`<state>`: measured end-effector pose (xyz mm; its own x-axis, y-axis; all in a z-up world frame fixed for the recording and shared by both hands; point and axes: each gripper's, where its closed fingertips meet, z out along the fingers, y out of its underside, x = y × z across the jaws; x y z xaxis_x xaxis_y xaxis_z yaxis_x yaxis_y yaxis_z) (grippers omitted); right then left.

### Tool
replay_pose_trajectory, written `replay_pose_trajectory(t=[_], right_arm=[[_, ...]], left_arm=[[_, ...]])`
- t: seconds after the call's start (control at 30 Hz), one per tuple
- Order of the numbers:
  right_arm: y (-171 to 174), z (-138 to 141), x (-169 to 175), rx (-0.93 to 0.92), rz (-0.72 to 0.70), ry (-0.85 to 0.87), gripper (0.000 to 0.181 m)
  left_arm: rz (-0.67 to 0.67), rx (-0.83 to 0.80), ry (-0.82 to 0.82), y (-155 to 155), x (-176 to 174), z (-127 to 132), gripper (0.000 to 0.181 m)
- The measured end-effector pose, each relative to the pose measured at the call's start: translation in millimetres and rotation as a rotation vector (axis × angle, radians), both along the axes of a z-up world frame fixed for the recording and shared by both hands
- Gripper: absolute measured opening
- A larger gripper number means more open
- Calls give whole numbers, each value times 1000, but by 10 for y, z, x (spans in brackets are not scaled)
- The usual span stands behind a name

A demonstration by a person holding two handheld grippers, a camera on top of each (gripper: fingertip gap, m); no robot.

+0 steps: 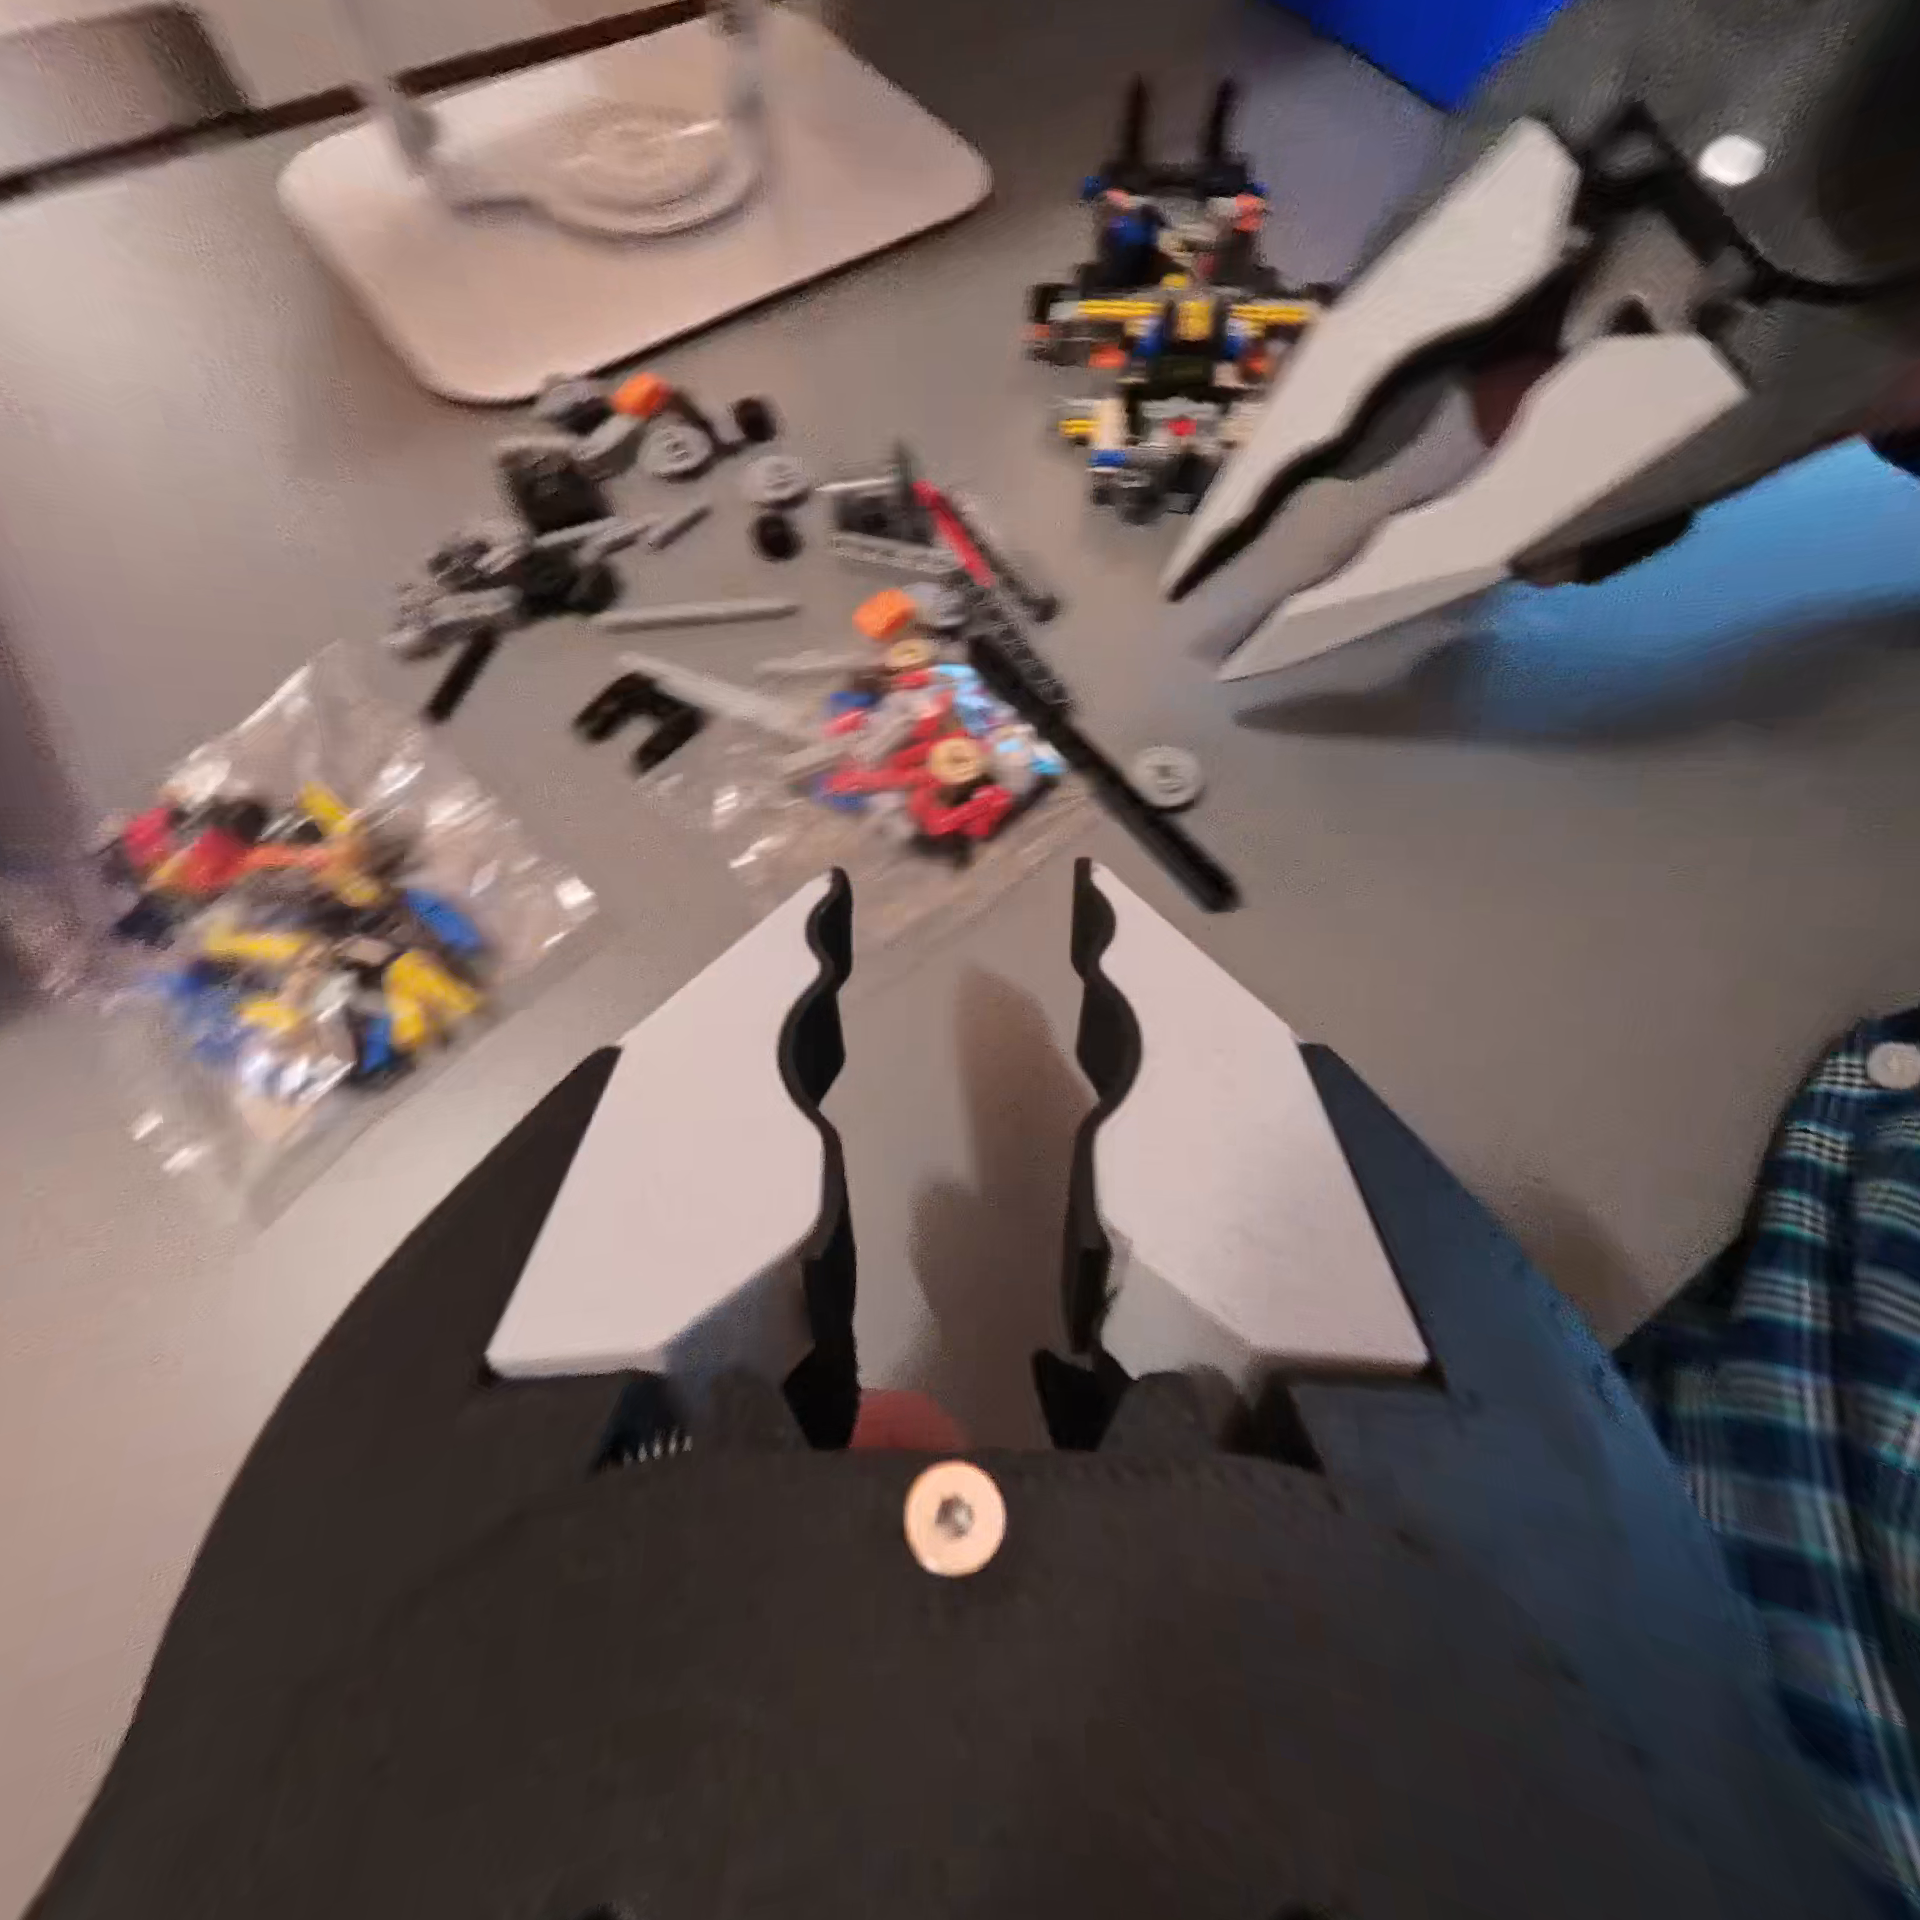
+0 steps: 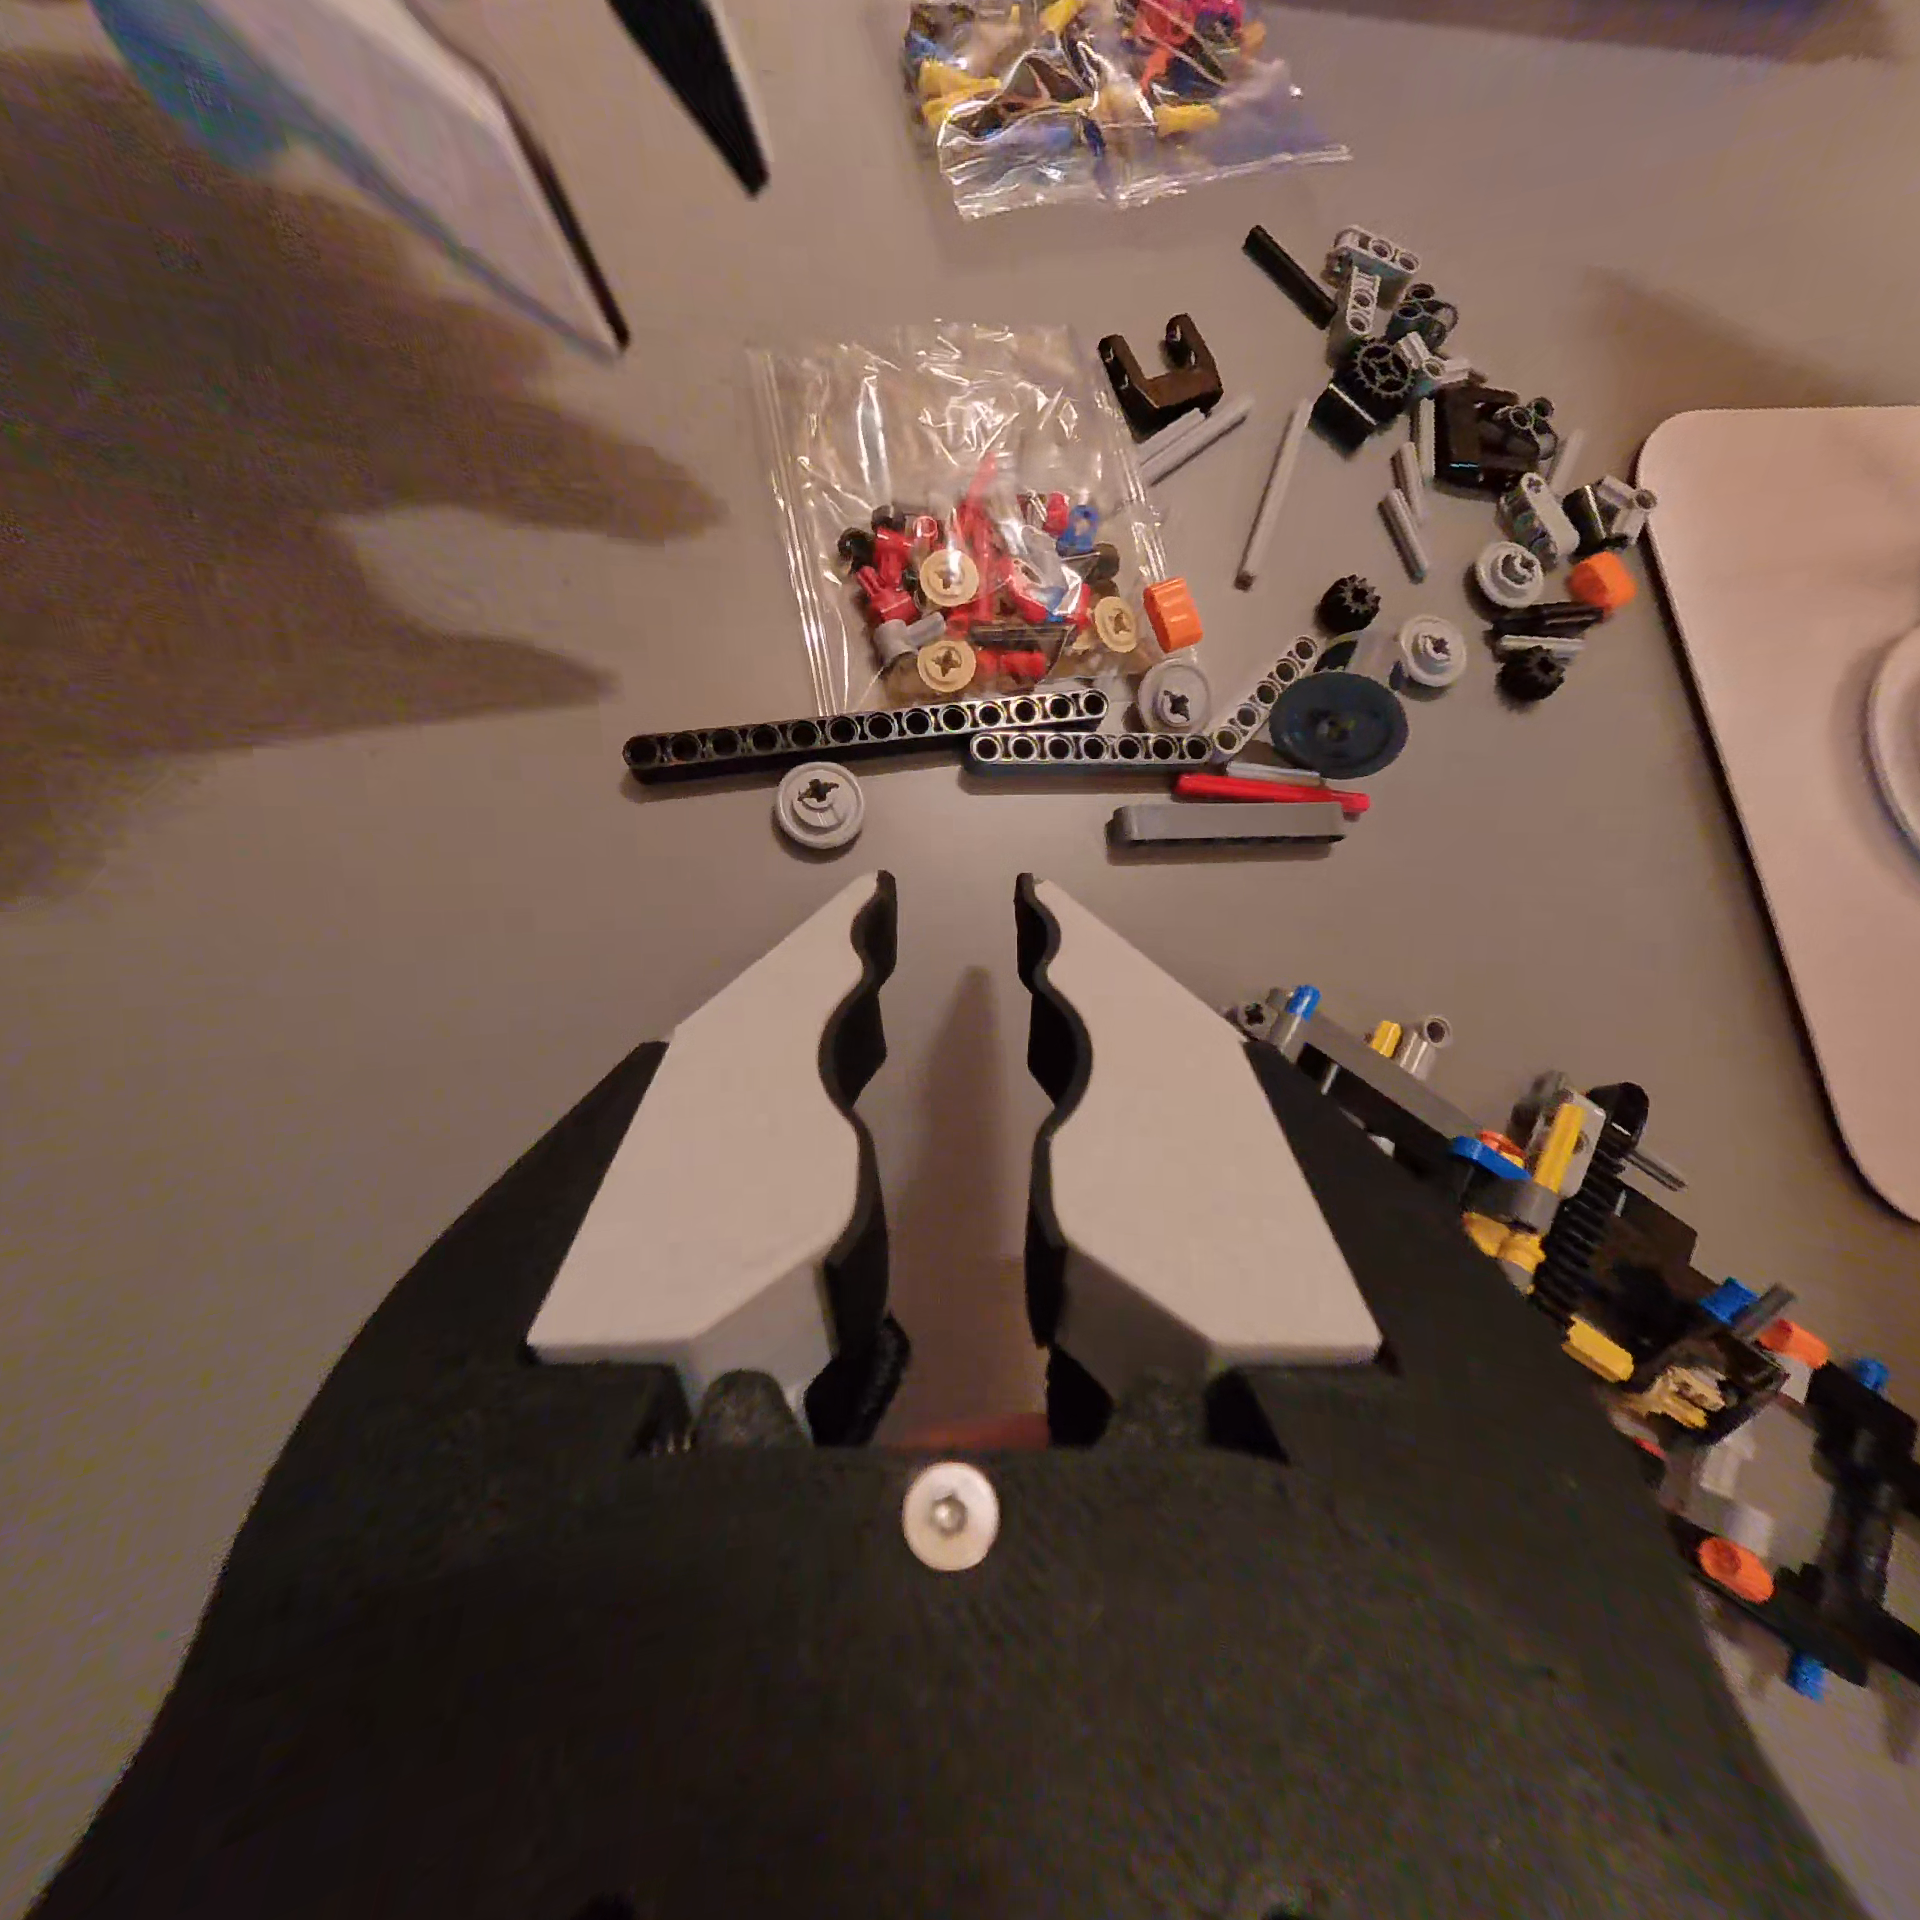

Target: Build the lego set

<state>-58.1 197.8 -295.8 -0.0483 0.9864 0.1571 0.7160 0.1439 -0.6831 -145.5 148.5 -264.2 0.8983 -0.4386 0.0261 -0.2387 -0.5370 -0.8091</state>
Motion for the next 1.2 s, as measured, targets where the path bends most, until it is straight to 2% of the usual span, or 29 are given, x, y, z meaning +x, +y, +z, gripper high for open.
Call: replay_pose_trajectory(t=[0.03, 0.13, 0.23, 0.27, 0.33, 0.53, 0.63, 0.73, 0.77, 0.83, 0.9, 1.03, 1.13, 1.2], right_arm=[[-10, -8, -2, -3, 2, 1, 20], [-28, -49, -6, -9, 3, -1, 20], [-26, -75, -4, 2, 5, -1, 19], [-26, -77, -1, 2, 7, 1, 19], [-26, -65, 1, -1, 6, 14, 19], [-11, -33, 22, 0, 9, 32, 19], [-14, -30, 27, 0, 12, 33, 19], [-19, -14, 27, 8, 14, 35, 19], [-16, 1, 24, 9, 12, 38, 19], [-8, 35, 10, 9, 7, 47, 19], [12, 62, -9, 15, -1, 50, 19], [62, 114, -42, 33, -18, 43, 19], [114, 179, -100, 36, -40, 52, 18], [159, 221, -168, 17, -57, 61, 17]], left_arm=[[-20, 17, 36, 6, 165, -41, 36], [-44, -11, 110, 31, 496, -232, 41], [-41, -30, 164, 70, 610, -367, 42], [-36, -33, 182, 83, 619, -402, 37], [-22, -37, 224, 109, 586, -470, 20], [-61, -58, 237, 83, 475, -476, 6], [-122, -82, 221, 25, 358, -449, 6], [-199, -35, 195, -15, 311, -316, 35], [-237, 3, 186, -26, 316, -237, 39], [-225, 80, 178, 69, 202, -87, 37], [-189, 86, 115, 209, 97, -52, 32], [-140, 44, 175, 453, -108, -241, 19], [-155, -36, 185, 449, -116, -439, 7], [-142, -50, 154, 436, -123, -456, 1]])
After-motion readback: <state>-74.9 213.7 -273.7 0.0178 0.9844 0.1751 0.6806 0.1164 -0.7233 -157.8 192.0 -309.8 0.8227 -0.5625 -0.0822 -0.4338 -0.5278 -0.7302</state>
